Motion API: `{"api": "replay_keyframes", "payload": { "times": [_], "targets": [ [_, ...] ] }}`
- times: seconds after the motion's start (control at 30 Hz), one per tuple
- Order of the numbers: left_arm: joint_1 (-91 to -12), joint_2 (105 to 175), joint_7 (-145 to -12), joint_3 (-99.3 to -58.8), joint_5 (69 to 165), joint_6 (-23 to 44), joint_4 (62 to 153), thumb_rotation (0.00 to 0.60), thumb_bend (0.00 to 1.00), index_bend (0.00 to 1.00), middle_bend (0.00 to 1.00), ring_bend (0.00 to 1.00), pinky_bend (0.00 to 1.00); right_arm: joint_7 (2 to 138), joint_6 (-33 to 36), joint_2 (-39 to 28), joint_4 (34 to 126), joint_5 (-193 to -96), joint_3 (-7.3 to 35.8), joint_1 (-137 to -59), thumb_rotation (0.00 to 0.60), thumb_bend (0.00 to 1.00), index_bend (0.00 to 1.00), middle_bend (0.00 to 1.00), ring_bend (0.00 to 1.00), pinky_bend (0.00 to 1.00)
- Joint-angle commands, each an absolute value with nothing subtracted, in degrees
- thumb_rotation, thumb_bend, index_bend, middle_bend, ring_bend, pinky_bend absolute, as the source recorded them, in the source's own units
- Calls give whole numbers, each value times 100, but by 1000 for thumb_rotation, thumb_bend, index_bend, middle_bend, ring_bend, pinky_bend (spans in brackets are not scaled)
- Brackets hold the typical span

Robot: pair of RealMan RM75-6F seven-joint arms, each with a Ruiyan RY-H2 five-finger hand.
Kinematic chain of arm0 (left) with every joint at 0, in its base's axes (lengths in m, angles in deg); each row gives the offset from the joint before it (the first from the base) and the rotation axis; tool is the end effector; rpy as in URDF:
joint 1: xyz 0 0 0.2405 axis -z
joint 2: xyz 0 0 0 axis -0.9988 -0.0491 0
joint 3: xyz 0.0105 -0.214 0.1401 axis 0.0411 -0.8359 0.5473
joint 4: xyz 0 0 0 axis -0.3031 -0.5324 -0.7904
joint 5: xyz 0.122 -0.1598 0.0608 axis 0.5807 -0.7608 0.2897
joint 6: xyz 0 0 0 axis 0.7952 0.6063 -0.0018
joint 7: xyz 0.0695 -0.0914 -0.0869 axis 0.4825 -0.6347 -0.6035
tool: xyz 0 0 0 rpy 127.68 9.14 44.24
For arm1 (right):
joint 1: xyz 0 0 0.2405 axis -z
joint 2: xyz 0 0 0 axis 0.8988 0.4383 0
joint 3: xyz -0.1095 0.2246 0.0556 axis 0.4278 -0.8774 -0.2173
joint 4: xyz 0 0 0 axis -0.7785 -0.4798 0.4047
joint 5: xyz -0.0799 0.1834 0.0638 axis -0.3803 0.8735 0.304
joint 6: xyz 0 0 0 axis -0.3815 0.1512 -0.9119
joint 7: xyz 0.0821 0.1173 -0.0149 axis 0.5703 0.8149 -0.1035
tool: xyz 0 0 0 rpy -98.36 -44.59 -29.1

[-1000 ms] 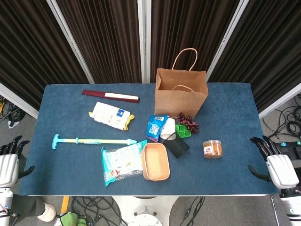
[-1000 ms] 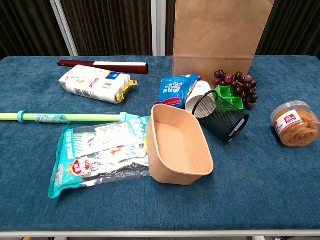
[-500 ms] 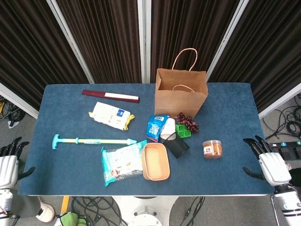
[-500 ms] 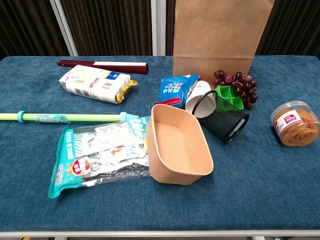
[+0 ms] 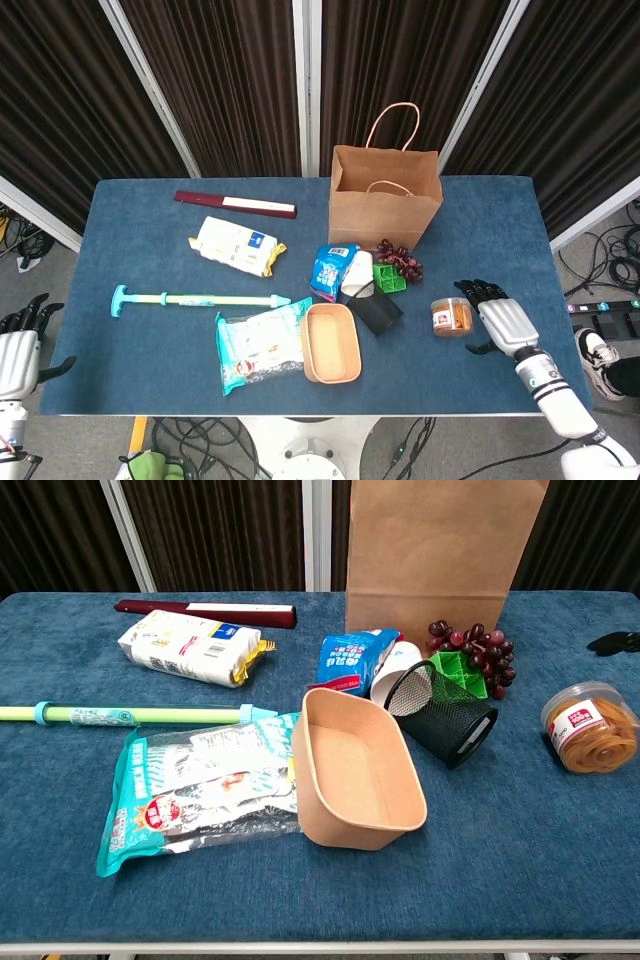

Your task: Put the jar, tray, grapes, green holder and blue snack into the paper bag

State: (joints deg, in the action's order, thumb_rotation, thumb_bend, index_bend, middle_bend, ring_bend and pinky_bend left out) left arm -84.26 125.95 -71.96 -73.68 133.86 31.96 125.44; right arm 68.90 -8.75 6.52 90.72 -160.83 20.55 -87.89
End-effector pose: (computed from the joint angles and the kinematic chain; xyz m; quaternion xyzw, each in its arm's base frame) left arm -0.3334 0.1686 0.1426 -0.5554 -0.4072 -0.3359 0.6426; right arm -0.2927 -0.2758 0.0713 0.7132 -0.4526 0.2892 0.4504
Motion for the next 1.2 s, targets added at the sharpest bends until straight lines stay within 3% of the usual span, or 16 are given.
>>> {"api": "replay_keyframes", "payload": {
  "times": [0.03, 0.17, 0.23, 0.37, 0.47, 0.63, 0.8, 1.0, 1.2],
  "targets": [
    [-8422, 12601, -7241, -7385, 13381, 3167, 12514, 600, 95, 289, 236, 235, 225, 6801, -1194, 360, 8766, -15878, 1996, -9019, 600, 51, 32, 58, 0, 88],
    [-8413, 12614, -7301, -7396, 13380, 3115, 12468, 600, 95, 289, 236, 235, 225, 6760, -1365, 82, 8475, -15830, 1995, -9180, 600, 100, 33, 90, 1, 118],
    [-8414, 12623, -7326, -7403, 13377, 3106, 12451, 600, 95, 289, 236, 235, 225, 6757, -1383, -37, 8355, -15831, 1988, -9230, 600, 136, 65, 137, 32, 192],
    [-8418, 12638, -7378, -7412, 13370, 3077, 12410, 600, 95, 291, 236, 235, 225, 6869, -1058, -245, 8154, -16058, 1963, -9241, 600, 236, 345, 350, 254, 441],
    [-8422, 12638, -7412, -7418, 13360, 3053, 12385, 600, 96, 297, 236, 235, 225, 7079, -711, -149, 8279, -16322, 1927, -9221, 600, 260, 444, 425, 321, 497],
    [-8417, 12627, -7430, -7427, 13392, 3048, 12376, 600, 95, 302, 236, 235, 225, 7461, -88, 466, 8953, -16818, 1693, -9288, 600, 261, 457, 440, 326, 512],
    [-8423, 12614, -7431, -7435, 13421, 3066, 12398, 600, 95, 302, 236, 235, 225, 7580, 176, 1219, 9626, -16793, 1088, -9550, 600, 261, 458, 435, 327, 518],
    [-8478, 12593, -7426, -7426, 13391, 3096, 12421, 600, 95, 302, 236, 235, 225, 7582, -397, 1805, 9838, -15995, 353, -10108, 600, 260, 460, 428, 326, 518],
    [-8497, 12565, -7415, -7433, 13384, 3102, 12446, 600, 97, 302, 236, 235, 225, 7371, -1122, 1834, 9493, -15222, -39, -10779, 600, 261, 458, 419, 325, 518]
  ]
}}
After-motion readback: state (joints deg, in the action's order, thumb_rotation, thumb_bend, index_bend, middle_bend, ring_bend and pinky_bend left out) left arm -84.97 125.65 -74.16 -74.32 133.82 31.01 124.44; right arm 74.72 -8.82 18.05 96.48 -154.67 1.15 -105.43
